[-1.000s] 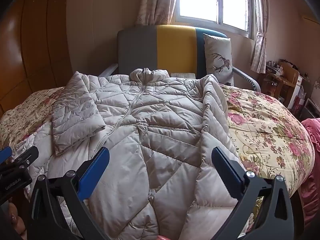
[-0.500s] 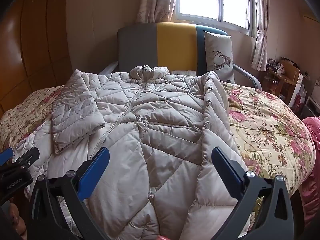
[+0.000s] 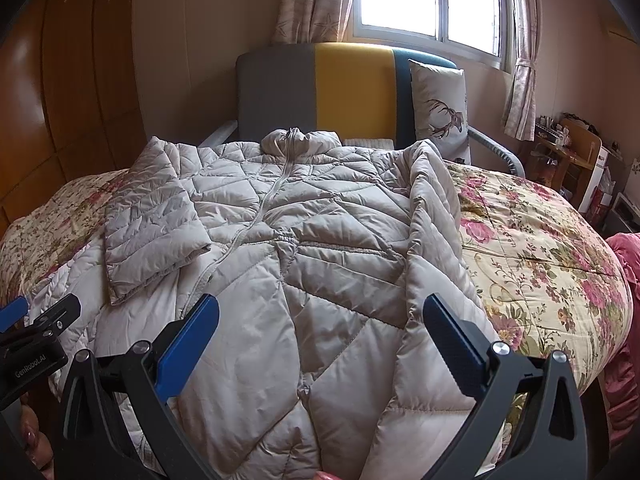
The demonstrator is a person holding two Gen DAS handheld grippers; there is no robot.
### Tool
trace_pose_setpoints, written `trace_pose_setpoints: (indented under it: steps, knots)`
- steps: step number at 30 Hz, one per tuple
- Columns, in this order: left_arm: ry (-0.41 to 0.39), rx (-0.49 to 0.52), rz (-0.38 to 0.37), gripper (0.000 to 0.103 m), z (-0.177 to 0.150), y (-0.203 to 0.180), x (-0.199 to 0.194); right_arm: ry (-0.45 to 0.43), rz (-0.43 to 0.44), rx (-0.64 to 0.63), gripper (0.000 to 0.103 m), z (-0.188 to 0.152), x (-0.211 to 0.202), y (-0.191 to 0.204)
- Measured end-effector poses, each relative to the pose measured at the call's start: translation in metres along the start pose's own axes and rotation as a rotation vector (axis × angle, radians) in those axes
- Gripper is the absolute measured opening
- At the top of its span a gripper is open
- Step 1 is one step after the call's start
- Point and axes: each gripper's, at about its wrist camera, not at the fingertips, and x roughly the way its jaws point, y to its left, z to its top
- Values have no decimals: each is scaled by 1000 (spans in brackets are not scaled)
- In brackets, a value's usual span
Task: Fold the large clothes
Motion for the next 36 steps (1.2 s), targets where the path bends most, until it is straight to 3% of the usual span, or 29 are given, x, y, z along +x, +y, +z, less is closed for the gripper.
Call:
trace_pose_setpoints:
  steps: [19, 31, 36]
  knots:
    - [5, 0, 0, 100, -1, 1, 0, 22, 7, -14, 101, -2, 5, 3]
    - [1, 24, 26, 100, 0, 2, 1, 124, 29, -53, 101, -11, 27, -4]
    - [-10, 22, -6, 100, 5, 5, 1, 148, -46, -101, 101, -13, 36, -25]
